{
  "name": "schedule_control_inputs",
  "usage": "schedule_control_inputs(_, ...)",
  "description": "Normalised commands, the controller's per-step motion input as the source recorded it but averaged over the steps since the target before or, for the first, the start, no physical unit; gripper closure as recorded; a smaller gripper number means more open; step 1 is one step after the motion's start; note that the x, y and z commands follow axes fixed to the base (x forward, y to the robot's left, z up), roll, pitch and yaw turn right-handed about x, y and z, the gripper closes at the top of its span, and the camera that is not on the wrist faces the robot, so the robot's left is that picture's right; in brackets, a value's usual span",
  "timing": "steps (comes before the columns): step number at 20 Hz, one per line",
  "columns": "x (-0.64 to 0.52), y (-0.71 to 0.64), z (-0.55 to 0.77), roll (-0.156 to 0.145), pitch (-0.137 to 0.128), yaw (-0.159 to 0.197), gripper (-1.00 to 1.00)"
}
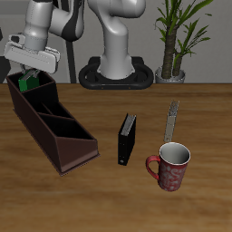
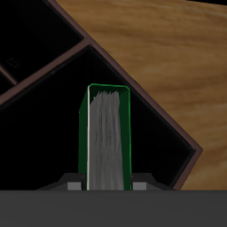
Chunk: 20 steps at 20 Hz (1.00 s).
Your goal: Place the green book into the right desk caddy's right compartment
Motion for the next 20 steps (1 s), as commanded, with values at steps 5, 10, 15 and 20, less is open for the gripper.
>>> schedule_control_inputs(5,0.23,-0.04,-0.37,-0.035,0.171,-0.046,-1.0)
schedule_control_inputs(10,-0.04,0.02,0.05,0.005,0.024,-0.01,-1.0)
schedule_control_inputs(15,0.0,0.0,0.11,0.0,-0.003,-0.012,-1.0)
schedule_control_inputs(20,-0.02,0.1,0.24,0.036,-0.024,0.019,-1.0)
